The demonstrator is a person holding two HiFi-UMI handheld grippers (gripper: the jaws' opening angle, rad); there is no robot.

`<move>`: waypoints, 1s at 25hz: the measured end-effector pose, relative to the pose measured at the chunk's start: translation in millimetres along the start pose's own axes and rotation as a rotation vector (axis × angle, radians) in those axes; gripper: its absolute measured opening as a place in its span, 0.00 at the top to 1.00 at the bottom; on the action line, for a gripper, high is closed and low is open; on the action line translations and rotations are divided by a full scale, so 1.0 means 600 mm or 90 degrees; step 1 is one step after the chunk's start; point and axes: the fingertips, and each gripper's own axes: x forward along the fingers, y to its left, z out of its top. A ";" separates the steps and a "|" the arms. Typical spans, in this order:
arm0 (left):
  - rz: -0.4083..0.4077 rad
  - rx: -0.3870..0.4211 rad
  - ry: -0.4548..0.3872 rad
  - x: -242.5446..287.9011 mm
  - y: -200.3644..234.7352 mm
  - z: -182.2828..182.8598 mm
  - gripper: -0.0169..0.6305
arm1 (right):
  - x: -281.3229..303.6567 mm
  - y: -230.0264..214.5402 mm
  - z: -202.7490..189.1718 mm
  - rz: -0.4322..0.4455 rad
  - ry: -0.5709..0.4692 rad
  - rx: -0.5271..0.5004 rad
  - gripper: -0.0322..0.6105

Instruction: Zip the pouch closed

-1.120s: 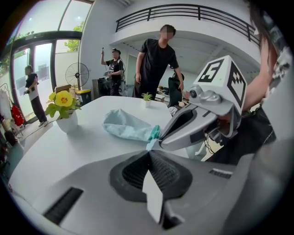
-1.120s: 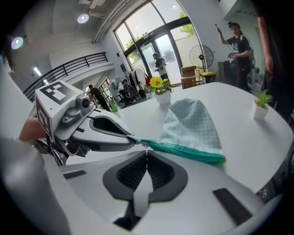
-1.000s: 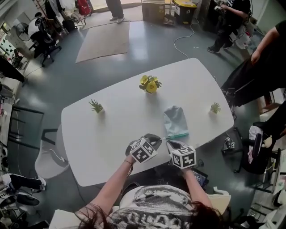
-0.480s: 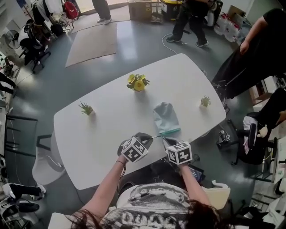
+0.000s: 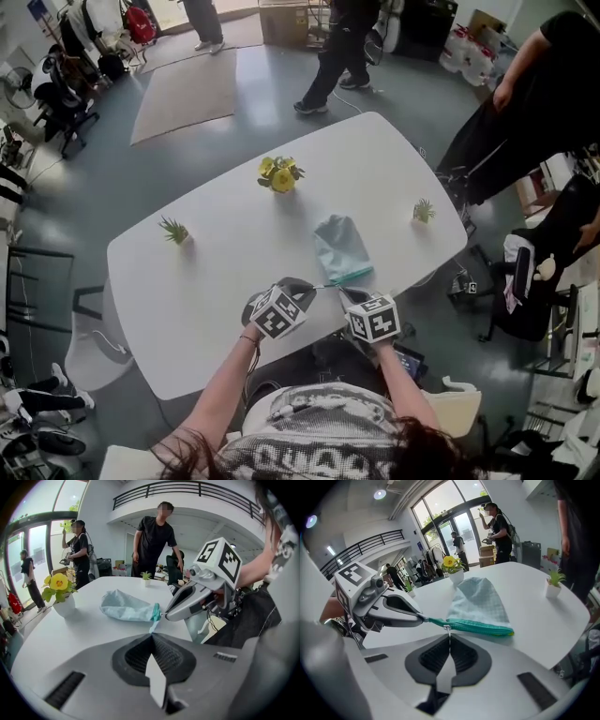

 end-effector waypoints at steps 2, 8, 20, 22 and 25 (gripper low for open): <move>-0.002 0.002 0.001 0.001 0.001 0.000 0.96 | 0.001 -0.002 0.000 0.003 0.000 0.002 0.95; 0.003 0.005 0.007 -0.001 0.006 -0.001 0.96 | 0.005 -0.015 -0.001 -0.006 0.010 -0.003 0.95; 0.049 -0.037 0.036 -0.034 0.063 -0.058 0.96 | -0.004 -0.120 -0.014 -0.076 0.035 0.009 0.95; 0.053 -0.046 0.036 -0.036 0.067 -0.063 0.96 | -0.002 -0.120 -0.013 -0.067 0.034 0.004 0.95; 0.062 -0.055 0.041 -0.034 0.066 -0.067 0.96 | 0.004 -0.117 -0.014 -0.074 0.037 -0.010 0.95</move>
